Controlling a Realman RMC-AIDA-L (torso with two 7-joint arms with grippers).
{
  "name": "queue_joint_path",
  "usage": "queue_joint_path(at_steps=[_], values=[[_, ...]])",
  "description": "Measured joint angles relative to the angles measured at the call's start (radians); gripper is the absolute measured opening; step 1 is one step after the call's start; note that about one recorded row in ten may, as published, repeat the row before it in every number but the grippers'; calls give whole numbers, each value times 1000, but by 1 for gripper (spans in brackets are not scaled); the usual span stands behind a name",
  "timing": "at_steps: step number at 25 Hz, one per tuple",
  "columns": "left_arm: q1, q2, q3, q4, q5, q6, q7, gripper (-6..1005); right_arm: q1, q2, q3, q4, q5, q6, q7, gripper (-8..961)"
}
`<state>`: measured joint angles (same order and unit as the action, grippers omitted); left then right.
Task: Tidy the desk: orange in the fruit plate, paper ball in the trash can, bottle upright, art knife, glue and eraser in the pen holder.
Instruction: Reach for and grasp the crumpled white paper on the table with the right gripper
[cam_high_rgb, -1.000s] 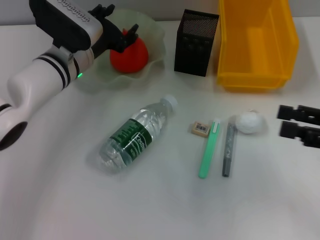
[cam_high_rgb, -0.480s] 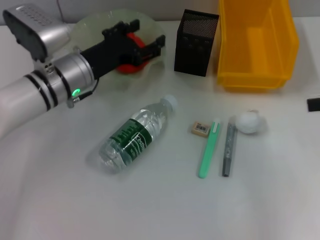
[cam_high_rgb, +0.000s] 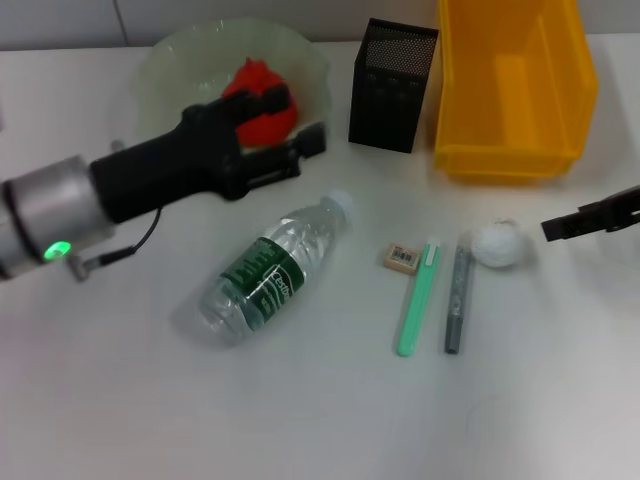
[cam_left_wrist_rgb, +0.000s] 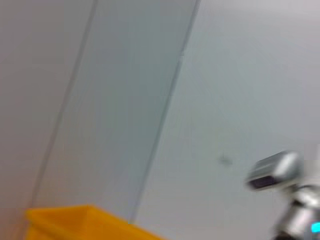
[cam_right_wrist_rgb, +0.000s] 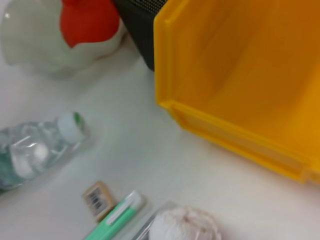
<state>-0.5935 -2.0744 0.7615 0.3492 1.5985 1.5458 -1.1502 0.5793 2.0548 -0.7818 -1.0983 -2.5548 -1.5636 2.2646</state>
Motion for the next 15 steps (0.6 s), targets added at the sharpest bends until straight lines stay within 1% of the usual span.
queue_joint_path(at_steps=[1,2,3,4,5,7,8,9,12,13,14,15], values=[[31,4,1,14,-1,75,-6,811,3,3,-16,15,0,27,0,721],[55,7,4,25,2,118,-10,811,9,8,-26,32,0,48,0,721],[55,7,4,25,2,118,-10,811,15,12,-33,48,2,65,-2,721],[74,8,8,34,4,154,-12,810,30,19,-37,73,4,79,-12,721],[93,8,14,39,8,183,-10,810,30,19,-37,73,4,79,-12,721],[93,8,14,39,8,183,-10,810,45,24,-38,92,5,85,-20,721],[147,8,37,48,11,207,2,810,49,25,-39,98,5,87,-23,721],[164,8,41,50,11,205,6,810,59,26,-39,111,6,92,-23,721],[164,8,41,50,11,205,6,809,68,26,-39,131,6,101,-28,721],[179,8,42,50,11,204,11,809,72,25,-40,145,6,109,-32,721],[179,8,42,50,11,204,11,809,79,25,-45,181,6,130,-42,721],[199,7,44,43,11,204,23,809,81,25,-50,195,6,142,-47,721]])
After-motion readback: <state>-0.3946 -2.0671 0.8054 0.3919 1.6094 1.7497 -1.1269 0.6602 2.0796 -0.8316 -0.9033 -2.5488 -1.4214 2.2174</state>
